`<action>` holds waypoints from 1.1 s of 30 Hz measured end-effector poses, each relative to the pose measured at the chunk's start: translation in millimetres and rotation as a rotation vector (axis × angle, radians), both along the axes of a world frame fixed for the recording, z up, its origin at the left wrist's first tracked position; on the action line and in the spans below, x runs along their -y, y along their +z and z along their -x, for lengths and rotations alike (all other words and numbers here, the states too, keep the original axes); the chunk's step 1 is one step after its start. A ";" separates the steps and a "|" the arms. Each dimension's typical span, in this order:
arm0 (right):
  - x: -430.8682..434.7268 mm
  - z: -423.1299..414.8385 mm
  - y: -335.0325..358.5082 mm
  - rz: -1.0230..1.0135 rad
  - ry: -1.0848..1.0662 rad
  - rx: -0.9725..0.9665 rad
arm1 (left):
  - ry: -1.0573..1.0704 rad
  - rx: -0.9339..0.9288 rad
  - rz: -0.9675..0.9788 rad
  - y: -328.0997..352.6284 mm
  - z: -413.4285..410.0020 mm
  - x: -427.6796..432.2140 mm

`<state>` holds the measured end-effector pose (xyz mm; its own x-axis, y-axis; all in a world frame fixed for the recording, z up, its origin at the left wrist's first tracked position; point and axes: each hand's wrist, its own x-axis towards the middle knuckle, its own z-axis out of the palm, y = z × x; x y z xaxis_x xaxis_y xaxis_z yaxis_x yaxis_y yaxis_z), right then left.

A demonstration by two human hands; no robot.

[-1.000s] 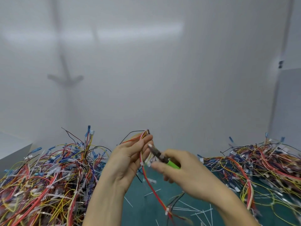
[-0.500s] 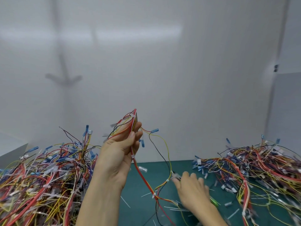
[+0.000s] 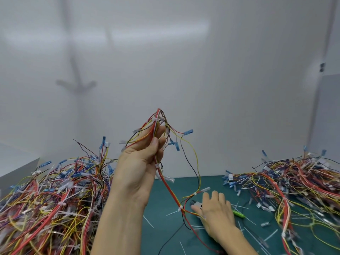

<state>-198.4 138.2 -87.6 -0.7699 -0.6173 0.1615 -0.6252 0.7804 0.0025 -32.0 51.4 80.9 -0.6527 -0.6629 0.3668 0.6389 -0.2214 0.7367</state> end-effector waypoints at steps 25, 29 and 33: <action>-61.5 -50.1 182.9 1.496 0.444 0.927 | -0.032 0.809 1.077 -14.6 -6.0 1.6; -64.9 -54.1 183.6 1.349 0.541 0.828 | 0.159 1.062 1.105 -18.3 -9.0 11.7; -66.0 -56.4 185.6 1.253 0.593 0.653 | 0.239 1.118 1.169 -16.1 -19.8 17.9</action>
